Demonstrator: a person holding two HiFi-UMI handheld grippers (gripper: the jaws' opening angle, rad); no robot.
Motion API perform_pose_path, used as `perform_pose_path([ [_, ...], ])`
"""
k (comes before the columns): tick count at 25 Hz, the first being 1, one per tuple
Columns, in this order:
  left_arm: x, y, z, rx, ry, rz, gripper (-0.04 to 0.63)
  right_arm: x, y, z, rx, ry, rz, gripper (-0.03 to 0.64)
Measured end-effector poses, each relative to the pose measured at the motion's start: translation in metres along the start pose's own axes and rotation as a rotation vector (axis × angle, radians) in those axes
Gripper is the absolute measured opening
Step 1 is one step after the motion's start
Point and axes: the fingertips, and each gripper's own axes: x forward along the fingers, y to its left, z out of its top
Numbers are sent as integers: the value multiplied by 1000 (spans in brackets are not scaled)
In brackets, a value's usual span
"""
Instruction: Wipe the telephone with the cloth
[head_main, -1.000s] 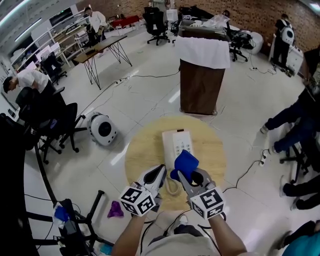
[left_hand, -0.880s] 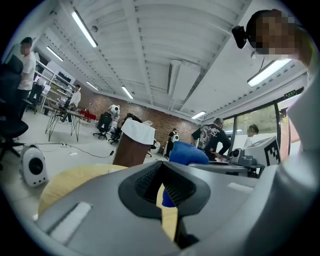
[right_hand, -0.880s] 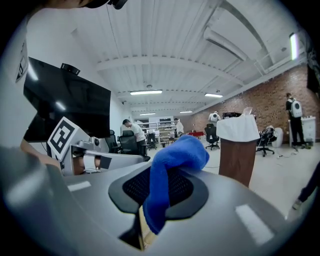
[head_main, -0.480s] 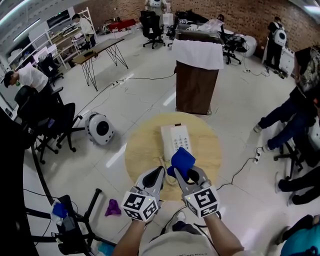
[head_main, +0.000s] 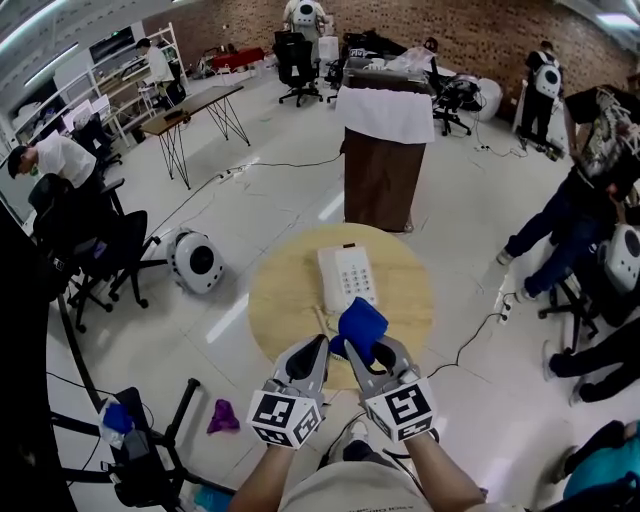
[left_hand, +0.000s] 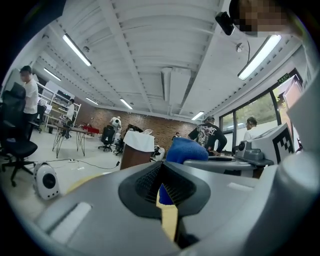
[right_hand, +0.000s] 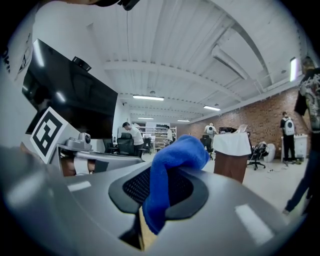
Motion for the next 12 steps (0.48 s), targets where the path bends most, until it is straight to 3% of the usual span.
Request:
perform_pose_path([
  [12,-18,-15,-2,-6,-3,-34,0,-20,20,0,-6,14,-23,63],
])
